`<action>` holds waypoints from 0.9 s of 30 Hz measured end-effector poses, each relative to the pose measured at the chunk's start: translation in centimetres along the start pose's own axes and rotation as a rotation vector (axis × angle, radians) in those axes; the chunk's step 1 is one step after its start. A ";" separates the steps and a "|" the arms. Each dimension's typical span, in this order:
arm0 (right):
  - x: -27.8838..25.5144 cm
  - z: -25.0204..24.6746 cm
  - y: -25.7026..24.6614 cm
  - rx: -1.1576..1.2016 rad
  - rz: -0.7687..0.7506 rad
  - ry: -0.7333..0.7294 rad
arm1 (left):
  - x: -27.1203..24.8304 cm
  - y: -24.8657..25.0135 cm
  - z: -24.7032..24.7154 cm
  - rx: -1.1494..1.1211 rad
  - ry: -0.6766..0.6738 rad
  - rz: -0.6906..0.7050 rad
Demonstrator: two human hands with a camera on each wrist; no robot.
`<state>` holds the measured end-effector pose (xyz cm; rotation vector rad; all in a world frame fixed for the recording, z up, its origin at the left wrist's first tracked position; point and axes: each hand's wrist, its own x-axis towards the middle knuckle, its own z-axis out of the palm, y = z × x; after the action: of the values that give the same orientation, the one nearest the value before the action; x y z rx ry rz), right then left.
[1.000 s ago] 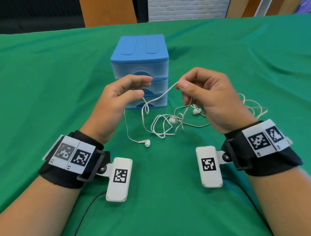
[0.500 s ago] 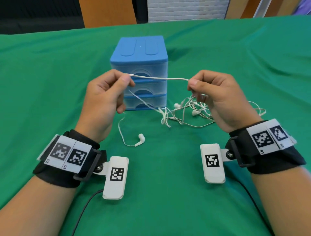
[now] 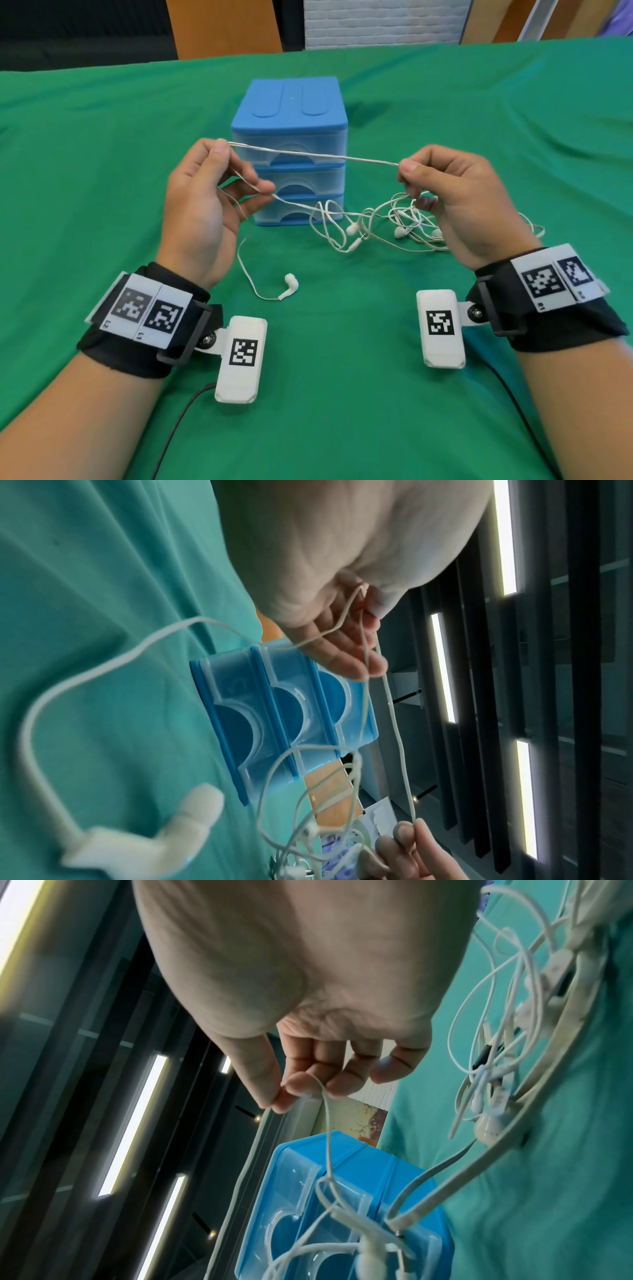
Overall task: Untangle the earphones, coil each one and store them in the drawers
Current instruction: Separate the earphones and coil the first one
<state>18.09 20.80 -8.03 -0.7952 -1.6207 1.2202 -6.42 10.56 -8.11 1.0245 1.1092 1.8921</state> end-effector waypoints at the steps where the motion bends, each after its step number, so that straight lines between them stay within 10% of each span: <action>1: 0.0 0.0 0.0 -0.006 -0.004 0.006 | 0.0 0.0 0.0 0.011 0.013 -0.003; 27: 0.5 -1.3 -0.1 0.024 -0.169 0.390 | -0.4 -0.1 0.2 0.334 -0.117 -0.071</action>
<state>19.17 21.64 -7.67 -0.8065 -1.3213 0.8982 -6.06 10.31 -8.26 1.2427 1.4026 1.6011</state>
